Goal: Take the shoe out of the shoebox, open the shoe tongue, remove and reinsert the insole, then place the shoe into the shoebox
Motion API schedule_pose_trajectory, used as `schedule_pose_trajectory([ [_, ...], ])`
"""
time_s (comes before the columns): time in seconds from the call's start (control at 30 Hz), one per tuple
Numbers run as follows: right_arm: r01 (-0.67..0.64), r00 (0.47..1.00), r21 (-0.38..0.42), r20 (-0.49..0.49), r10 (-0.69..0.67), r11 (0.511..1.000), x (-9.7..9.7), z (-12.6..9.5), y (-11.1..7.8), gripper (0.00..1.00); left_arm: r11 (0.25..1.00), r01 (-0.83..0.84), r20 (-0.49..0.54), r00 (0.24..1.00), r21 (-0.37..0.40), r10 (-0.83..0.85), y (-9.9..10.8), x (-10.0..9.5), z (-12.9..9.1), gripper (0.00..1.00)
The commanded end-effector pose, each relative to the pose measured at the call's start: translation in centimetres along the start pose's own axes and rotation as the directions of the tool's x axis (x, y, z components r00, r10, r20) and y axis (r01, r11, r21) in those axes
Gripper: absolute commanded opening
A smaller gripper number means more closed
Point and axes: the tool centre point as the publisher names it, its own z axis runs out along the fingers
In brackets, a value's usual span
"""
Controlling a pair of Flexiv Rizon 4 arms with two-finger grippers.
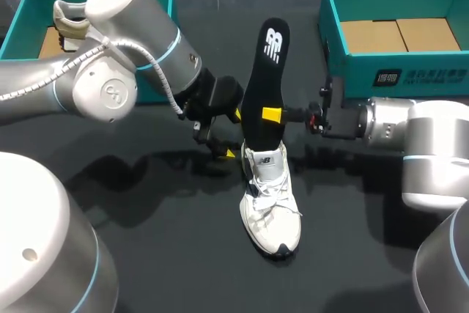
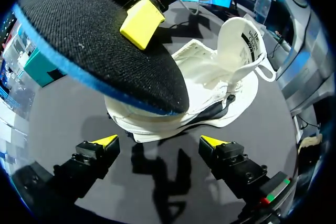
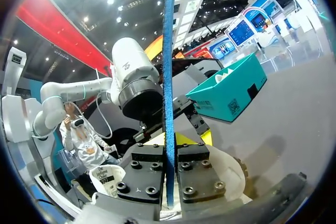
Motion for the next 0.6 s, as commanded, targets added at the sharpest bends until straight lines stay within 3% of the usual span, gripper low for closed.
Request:
schedule_pose_trajectory([
  [0.03,-0.001,1.0,0.004,0.007,0.001,1.0,0.1,-0.1,-0.1,0.0,1.0,0.0,0.0,1.0,-0.004,0.0,-0.1,0.0,0.1,1.0],
  [0.6,-0.025,0.999,0.032,0.025,0.024,0.999,-0.3,-0.4,-1.1,0.0,1.0,0.0,0.0,1.0,-0.004,0.0,-0.1,0.0,0.1,1.0],
])
